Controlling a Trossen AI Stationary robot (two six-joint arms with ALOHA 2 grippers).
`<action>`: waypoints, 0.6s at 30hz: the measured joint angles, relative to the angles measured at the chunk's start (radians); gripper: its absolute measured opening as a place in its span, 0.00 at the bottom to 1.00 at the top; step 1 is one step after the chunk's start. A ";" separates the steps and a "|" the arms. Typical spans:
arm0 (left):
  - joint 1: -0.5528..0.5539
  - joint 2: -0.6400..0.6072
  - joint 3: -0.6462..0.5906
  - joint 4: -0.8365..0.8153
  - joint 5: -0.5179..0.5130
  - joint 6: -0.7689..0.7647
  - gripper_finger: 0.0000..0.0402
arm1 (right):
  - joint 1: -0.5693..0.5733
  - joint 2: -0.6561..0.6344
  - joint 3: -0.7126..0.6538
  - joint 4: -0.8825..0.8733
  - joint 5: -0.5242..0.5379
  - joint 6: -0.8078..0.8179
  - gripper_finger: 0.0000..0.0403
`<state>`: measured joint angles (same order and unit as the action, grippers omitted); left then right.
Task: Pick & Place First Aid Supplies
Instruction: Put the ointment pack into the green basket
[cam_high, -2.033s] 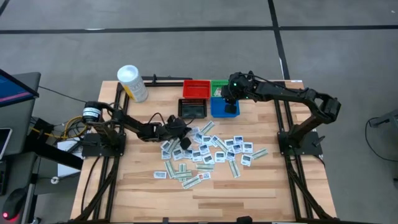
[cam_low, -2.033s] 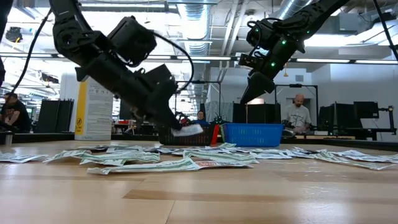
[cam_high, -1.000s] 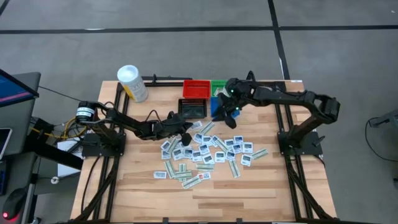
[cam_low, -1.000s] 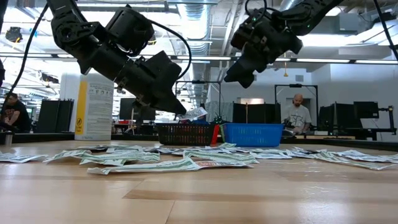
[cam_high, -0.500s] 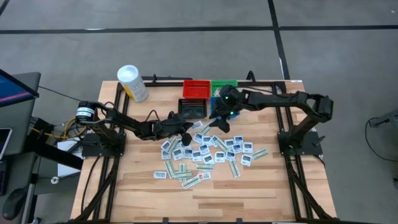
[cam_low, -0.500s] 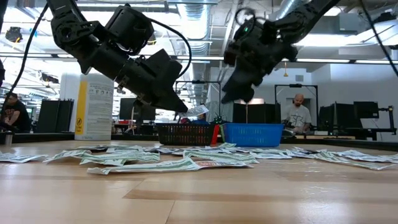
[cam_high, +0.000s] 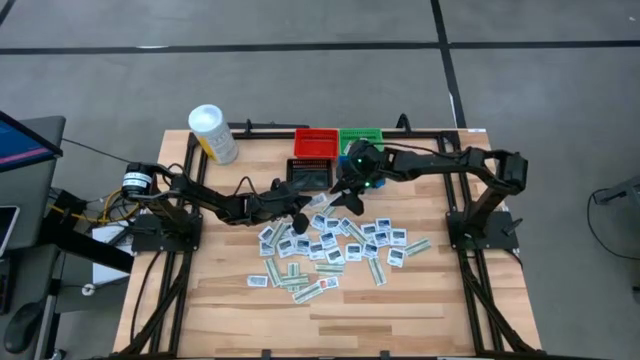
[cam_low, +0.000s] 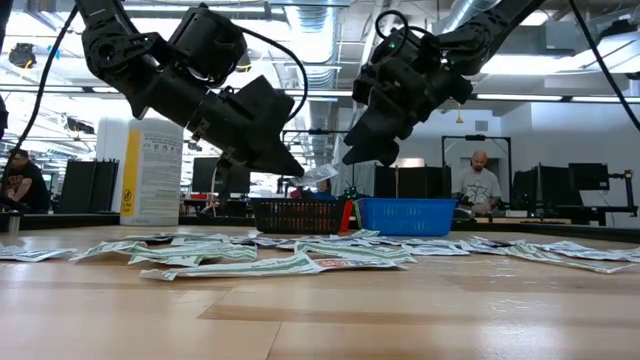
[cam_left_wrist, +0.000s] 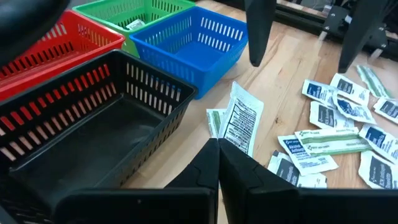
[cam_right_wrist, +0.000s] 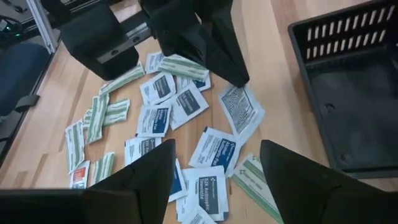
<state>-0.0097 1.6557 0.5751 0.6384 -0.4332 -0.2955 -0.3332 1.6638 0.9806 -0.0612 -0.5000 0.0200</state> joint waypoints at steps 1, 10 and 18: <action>0.000 0.000 0.000 0.007 0.000 0.000 0.01 | 0.000 0.000 0.000 0.002 0.000 0.000 0.57; 0.000 0.000 0.000 0.074 0.000 0.001 0.01 | -0.001 0.000 0.000 0.026 0.001 0.000 0.57; 0.000 0.000 0.000 0.149 0.000 0.000 0.01 | -0.001 0.000 0.000 0.054 0.005 0.005 0.56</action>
<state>-0.0101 1.6558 0.5751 0.7875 -0.4329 -0.2958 -0.3340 1.6638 0.9804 -0.0073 -0.4952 0.0254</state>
